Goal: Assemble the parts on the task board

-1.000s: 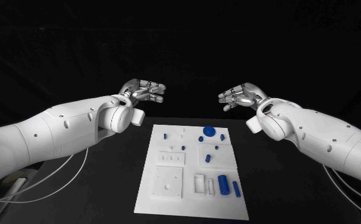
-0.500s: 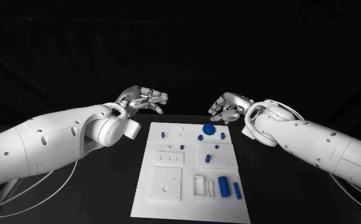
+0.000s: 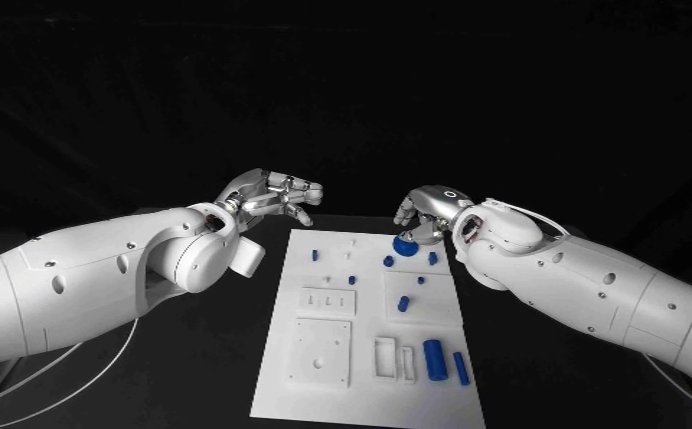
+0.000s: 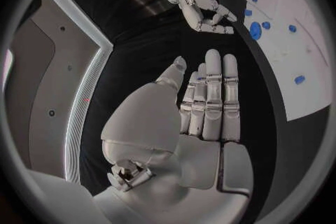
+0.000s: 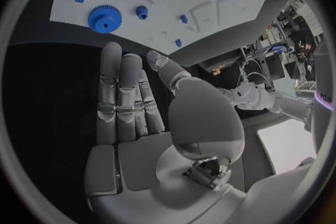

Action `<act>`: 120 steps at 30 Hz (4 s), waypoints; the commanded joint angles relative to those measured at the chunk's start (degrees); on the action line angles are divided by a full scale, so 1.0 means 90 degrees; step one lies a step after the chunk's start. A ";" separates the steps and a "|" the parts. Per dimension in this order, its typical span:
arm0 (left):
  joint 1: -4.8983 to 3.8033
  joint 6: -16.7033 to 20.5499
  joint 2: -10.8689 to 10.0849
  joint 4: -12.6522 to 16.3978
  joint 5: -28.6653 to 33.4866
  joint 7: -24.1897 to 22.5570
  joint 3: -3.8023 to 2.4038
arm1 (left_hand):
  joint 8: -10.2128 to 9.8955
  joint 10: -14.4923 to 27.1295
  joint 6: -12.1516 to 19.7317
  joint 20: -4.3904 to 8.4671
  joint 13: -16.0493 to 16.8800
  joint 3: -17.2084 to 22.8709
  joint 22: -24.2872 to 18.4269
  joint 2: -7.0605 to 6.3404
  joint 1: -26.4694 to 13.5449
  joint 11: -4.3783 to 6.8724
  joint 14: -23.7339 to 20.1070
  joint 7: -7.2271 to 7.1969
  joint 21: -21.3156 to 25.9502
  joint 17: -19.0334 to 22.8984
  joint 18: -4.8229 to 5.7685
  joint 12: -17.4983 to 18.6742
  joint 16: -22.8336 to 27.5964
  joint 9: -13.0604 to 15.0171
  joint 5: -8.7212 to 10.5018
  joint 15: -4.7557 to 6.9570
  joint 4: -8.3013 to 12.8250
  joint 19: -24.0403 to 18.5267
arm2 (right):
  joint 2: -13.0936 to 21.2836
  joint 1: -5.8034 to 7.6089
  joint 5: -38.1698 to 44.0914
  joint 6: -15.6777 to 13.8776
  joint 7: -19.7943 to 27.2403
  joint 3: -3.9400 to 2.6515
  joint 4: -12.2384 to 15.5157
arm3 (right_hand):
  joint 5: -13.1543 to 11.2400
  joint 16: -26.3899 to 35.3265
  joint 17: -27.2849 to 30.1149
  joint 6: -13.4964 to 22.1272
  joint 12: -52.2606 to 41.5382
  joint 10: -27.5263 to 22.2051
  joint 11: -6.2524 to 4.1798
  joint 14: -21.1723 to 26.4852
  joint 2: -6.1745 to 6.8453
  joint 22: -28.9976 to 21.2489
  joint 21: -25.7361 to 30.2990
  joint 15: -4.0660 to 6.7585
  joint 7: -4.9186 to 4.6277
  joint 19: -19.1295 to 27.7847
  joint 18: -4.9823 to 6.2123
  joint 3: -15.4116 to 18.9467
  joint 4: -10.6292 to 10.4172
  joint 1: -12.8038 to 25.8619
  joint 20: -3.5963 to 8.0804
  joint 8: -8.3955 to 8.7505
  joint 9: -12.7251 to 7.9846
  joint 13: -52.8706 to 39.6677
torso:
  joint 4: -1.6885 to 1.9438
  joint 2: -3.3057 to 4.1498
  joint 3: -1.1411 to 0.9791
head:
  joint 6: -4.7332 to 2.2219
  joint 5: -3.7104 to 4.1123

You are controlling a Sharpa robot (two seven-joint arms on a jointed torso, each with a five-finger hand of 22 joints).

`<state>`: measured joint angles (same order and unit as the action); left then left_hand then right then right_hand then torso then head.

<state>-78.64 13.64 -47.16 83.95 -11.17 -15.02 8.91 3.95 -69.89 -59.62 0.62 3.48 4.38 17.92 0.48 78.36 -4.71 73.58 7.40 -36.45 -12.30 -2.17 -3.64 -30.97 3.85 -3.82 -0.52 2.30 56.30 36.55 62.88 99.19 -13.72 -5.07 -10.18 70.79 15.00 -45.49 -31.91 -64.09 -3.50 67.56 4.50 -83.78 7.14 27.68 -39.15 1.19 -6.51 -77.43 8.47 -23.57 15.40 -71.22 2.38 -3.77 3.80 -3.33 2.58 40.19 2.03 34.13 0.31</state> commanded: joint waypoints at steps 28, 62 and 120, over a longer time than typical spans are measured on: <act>-0.0073 -0.0147 -0.0016 0.0186 -0.0057 -0.0077 -0.0016 | -0.0023 0.0132 0.0066 -0.0040 -0.0005 -0.0074 -0.0047 -0.0017 -0.0085 -0.0028 -0.0056 0.0022 -0.0034 0.0101 -0.0084 0.0010 -0.0034 -0.0004 -0.0032 -0.0036 0.0000 -0.0018 | -0.0163 -0.0307 0.0930 0.0239 -0.0309 -0.0003 0.0001 | -0.0188 -0.0248 0.0224 -0.0009 0.0019 -0.0138 0.0031 0.0101 0.0119 0.1326 0.0582 -0.0027 0.0014 -0.0212 -0.0051 -0.0157 0.0021 -0.0090 -0.0011 0.0023 -0.0007 -0.0003 | 0.0089 0.0317 0.0022 | -0.0001 0.0039; -0.0072 -0.0200 0.0026 0.0099 -0.0056 -0.0043 -0.0015 | -0.0022 0.0152 0.0080 -0.0050 -0.0005 -0.0098 -0.0086 -0.0004 -0.0094 -0.0035 -0.0068 0.0027 -0.0038 0.0161 -0.0088 0.0008 -0.0047 -0.0004 -0.0028 -0.0044 0.0011 -0.0026 | -0.0281 -0.0403 0.1256 -0.0008 -0.0494 -0.0004 -0.0174 | -0.0933 -0.0331 0.0174 -0.0390 0.0023 0.0480 -0.0124 0.0118 0.0065 0.2494 0.0936 0.0070 0.0061 -0.0345 -0.0087 -0.1174 -0.0038 -0.0122 0.0083 0.0018 0.0003 -0.0012 | 0.0153 0.0527 0.0082 | -0.0056 0.0064; -0.0073 -0.0256 0.0167 -0.0072 -0.0056 -0.0002 -0.0016 | -0.0021 0.0195 0.0100 -0.0059 -0.0004 -0.0134 -0.0140 0.0002 -0.0093 -0.0048 -0.0087 0.0035 -0.0047 0.0214 -0.0091 0.0008 -0.0065 -0.0003 -0.0014 -0.0053 0.0038 -0.0033 | -0.1304 -0.0175 0.1645 -0.1275 -0.1301 -0.0120 -0.0729 | -0.1271 -0.0321 0.0079 -0.1060 0.0013 0.1215 -0.0379 0.0110 0.0039 0.3843 0.1417 0.0295 0.0241 -0.0505 -0.0234 -0.1408 -0.0298 -0.0259 0.0312 0.0013 0.0047 -0.0039 | 0.0285 0.0657 0.0163 | -0.0178 0.0114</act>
<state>-79.18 12.23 -45.79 83.07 -11.57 -14.78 8.83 3.96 -68.69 -59.15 0.41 3.44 3.44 16.71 0.46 77.95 -5.12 73.17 7.87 -36.81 -10.43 -2.17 -3.64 -31.29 3.88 -3.82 -0.93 2.64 56.11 25.01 61.30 112.89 -24.54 -16.51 -11.26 64.49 3.32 -48.35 -31.16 -73.18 -3.14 78.31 0.92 -82.81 7.56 62.21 -26.60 3.48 -4.42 -81.69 5.60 -36.30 12.80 -73.46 5.21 -3.26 4.18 -3.55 4.89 45.98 3.28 32.51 1.27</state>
